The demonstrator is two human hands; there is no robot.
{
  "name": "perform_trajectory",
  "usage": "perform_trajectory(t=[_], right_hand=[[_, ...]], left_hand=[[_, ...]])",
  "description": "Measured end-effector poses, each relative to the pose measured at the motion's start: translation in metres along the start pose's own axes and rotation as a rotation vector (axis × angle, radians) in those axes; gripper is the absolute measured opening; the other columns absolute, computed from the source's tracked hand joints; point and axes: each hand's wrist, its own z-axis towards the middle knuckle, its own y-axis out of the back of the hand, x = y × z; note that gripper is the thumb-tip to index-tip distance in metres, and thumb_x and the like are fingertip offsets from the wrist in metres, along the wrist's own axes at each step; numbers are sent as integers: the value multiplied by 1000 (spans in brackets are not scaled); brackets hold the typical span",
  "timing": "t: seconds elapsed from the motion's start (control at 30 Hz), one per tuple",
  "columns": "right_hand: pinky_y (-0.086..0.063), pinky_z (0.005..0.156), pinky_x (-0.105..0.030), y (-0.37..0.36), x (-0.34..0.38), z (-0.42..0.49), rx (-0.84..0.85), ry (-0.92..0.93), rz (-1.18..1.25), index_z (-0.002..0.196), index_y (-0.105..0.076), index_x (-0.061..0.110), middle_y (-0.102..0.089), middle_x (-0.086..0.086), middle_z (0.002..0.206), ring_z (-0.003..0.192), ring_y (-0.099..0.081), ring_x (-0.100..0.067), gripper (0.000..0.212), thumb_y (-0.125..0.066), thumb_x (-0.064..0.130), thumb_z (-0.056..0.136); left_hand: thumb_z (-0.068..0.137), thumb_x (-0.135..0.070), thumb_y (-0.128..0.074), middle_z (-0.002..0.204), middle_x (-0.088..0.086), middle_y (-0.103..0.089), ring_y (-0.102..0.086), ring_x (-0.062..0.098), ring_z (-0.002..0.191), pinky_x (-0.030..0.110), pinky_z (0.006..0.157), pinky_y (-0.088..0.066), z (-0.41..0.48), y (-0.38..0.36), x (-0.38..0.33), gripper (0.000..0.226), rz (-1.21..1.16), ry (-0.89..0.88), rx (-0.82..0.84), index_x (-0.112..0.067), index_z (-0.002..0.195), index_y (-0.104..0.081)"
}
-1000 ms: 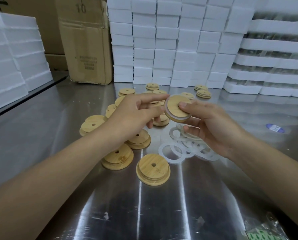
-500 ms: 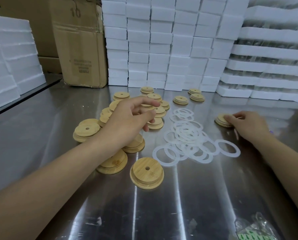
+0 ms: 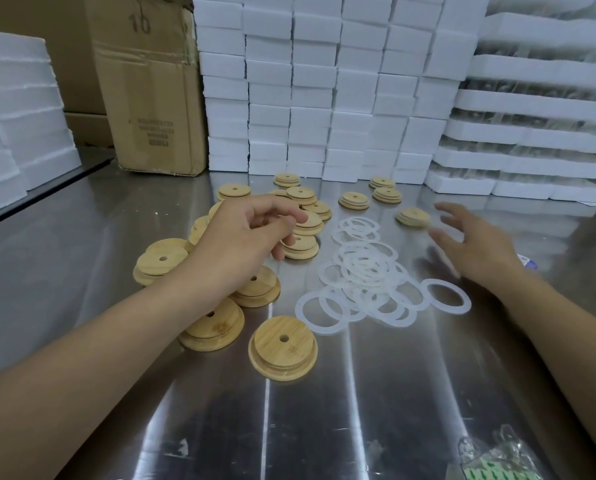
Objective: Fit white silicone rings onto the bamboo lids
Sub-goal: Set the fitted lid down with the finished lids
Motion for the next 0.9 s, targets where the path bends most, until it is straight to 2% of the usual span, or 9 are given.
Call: perform_trajectory(t=[0.07, 0.17, 0.37, 0.43, 0.47, 0.53, 0.63, 0.77, 0.9], right_hand=[[-35, 120, -55, -1, 1, 0, 83, 61, -40, 156, -29, 53, -63, 9, 149, 130, -63, -31, 53, -51, 40, 109], [-31, 122, -56, -4, -1, 2, 101, 58, -24, 155, -24, 58, -64, 10, 147, 133, -61, -30, 57, -51, 39, 108], [-43, 113, -50, -11, -5, 4, 95, 37, 34, 150, -40, 49, -71, 9, 136, 120, -64, -27, 52, -61, 38, 104], [-45, 111, -50, -13, -6, 5, 96, 30, 39, 145, -49, 43, -71, 8, 136, 123, -62, -28, 44, -61, 36, 103], [-46, 111, -50, -13, -7, 6, 94, 28, 40, 143, -53, 40, -71, 7, 135, 125, -61, -28, 41, -62, 35, 103], [-47, 108, -45, -15, -8, 7, 91, 35, 40, 138, -59, 35, -71, 6, 135, 124, -61, -26, 35, -62, 33, 103], [-45, 100, -38, -16, -8, 9, 90, 61, 30, 134, -64, 30, -71, 5, 134, 117, -60, -21, 30, -61, 31, 104], [-40, 90, -32, -15, -7, 8, 73, 88, 10, 126, -70, 28, -72, 6, 124, 102, -53, -12, 24, -59, 28, 105], [-38, 79, -31, -14, 3, 4, 92, 120, 17, 112, -74, 34, -65, 21, 90, 87, -54, -15, 20, -59, 23, 104]], left_hand=[[104, -7, -64, 70, -5, -71, -62, 6, 58, 9, 52, -42, 0, -1, 0, 21, 6, -5, -2, -18, 101, -82], [104, -7, -63, 70, -5, -71, -62, 6, 58, 9, 52, -42, 0, -1, 1, 21, 9, -14, -6, -17, 102, -82], [104, -9, -65, 73, -3, -72, -61, 4, 62, 13, 55, -45, 2, 2, 4, 24, 118, -54, -34, -26, 97, -82], [103, -18, -66, 80, -9, -73, -61, 0, 67, 16, 59, -48, 2, 5, 8, 23, 336, -104, -58, -36, 98, -80], [102, -24, -66, 86, -13, -73, -63, -2, 75, 17, 65, -50, 1, 8, 9, 20, 476, -136, -54, -39, 101, -78], [101, -34, -64, 104, -20, -70, -63, 0, 100, 32, 85, -55, 0, 13, 11, 17, 707, -184, -20, -42, 112, -74], [101, -46, -60, 125, -22, -63, -55, 10, 123, 44, 102, -50, 2, 19, 14, 25, 850, -132, 91, -44, 123, -71], [104, -58, -46, 127, -21, -64, -53, 11, 125, 44, 112, -32, 2, 19, 21, 33, 1038, -76, 211, -47, 119, -72], [101, -67, -36, 126, -18, -61, -53, 12, 126, 44, 115, -27, 3, 24, 19, 44, 1146, -34, 166, -48, 122, -70]])
